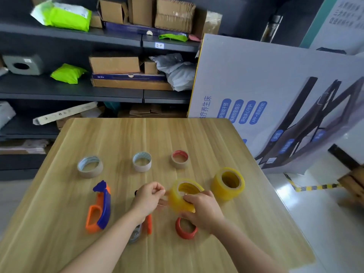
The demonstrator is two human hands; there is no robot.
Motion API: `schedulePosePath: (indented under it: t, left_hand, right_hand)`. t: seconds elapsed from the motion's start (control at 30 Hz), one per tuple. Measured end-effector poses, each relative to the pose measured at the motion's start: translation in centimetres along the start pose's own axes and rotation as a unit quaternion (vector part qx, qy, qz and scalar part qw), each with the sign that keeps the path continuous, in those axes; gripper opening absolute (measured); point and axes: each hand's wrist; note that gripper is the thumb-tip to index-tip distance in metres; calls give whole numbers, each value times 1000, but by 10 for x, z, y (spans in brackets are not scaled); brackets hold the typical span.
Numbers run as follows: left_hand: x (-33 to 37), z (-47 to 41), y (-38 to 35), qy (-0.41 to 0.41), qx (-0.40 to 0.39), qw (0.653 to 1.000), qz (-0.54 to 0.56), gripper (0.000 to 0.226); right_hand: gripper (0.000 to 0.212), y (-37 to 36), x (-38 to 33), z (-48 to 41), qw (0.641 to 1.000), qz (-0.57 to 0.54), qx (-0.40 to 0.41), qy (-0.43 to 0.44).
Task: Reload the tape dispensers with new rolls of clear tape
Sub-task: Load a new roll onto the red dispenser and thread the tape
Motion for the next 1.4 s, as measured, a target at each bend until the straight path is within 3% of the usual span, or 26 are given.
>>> schedulePosePath:
  t: [0.13, 0.4, 0.83, 1.03, 1.17, 1.3, 1.4]
  left_hand:
    - [-25, 3, -16, -9, -38, 995, -90, 18]
    - [-59, 3, -30, 0, -94, 981, -167, 15]
    - [-84, -2, -54, 22, -101, 955, -278, 21]
    - [-90, 1, -63, 33, -95, 944, -314, 18]
    - [-91, 0, -65, 31, -83, 938, -335, 14]
    - [-91, -2, -65, 49, -89, 953, -286, 17]
    - [-77, -4, -62, 105, -35, 989, -96, 24]
  right_hand:
    - [37, -14, 12, 18, 999, 13, -42, -25]
    - [34, -50, 26, 32, 995, 41, -82, -36]
    - [37, -87, 39, 30, 984, 122, -120, -51]
    - [47, -103, 37, 27, 983, 114, -131, -60]
    - [40, -108, 36, 22, 986, 93, -122, -67]
    - [23, -103, 35, 16, 994, 3, -91, -68]
    - [31, -89, 35, 9, 983, -141, -57, -104]
Point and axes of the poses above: each hand's wrist, its own z-axis away from the middle knuckle, its own y-axis out of the back of the hand, x = y × z, and after that the axes turned 12 degrees about -z, right-handed
